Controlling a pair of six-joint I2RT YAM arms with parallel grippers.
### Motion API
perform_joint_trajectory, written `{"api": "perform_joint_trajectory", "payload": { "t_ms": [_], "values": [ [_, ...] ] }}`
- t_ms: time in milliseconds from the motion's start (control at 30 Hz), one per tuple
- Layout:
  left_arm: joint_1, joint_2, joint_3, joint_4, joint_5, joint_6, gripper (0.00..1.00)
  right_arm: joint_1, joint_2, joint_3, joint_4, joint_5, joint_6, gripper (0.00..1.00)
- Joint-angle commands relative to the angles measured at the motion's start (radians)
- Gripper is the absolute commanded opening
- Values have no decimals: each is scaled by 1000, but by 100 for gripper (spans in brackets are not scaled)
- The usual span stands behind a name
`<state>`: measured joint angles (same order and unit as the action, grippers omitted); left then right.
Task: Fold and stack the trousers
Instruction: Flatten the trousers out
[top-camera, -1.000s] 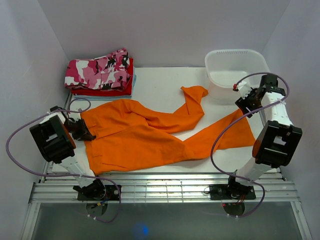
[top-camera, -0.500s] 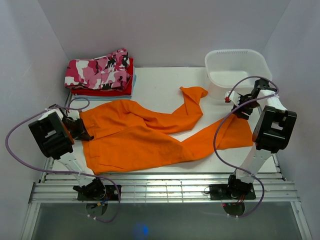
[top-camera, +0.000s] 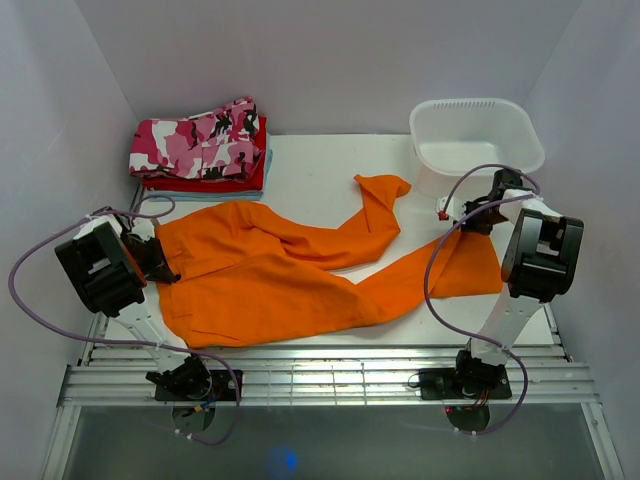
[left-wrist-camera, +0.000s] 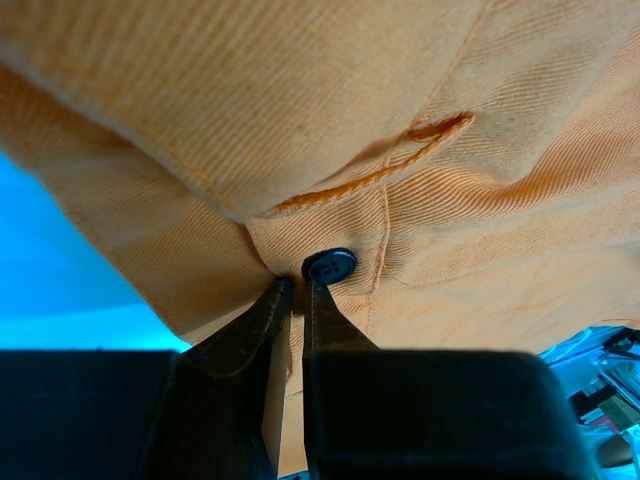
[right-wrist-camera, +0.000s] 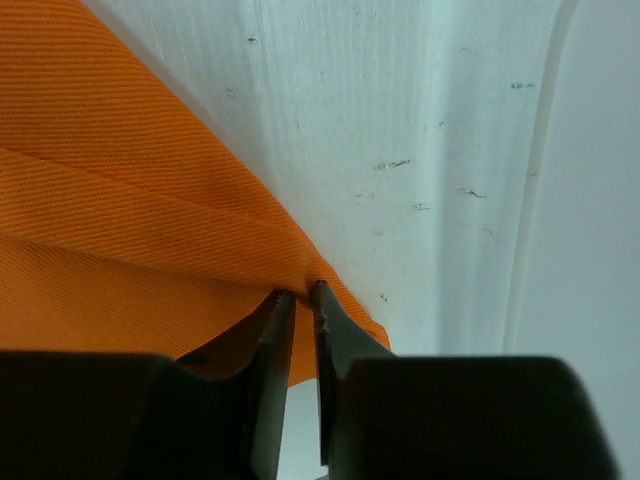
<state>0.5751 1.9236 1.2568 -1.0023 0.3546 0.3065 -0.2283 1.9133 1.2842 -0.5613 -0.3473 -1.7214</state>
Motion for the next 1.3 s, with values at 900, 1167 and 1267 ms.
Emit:
{"api": "perform_joint_trajectory", "payload": {
  "t_ms": [900, 1167, 1267],
  "values": [
    [78, 39, 425, -135, -74, 251, 58, -286, -577, -269, -356, 148, -114, 77],
    [80, -351, -61, -128, -80, 364, 69, -249, -326, 112, -562, -25, 207, 74],
    [80, -411, -263, -46, -83, 347, 62, -174, -312, 47, -468, -73, 388, 64]
  ]
}}
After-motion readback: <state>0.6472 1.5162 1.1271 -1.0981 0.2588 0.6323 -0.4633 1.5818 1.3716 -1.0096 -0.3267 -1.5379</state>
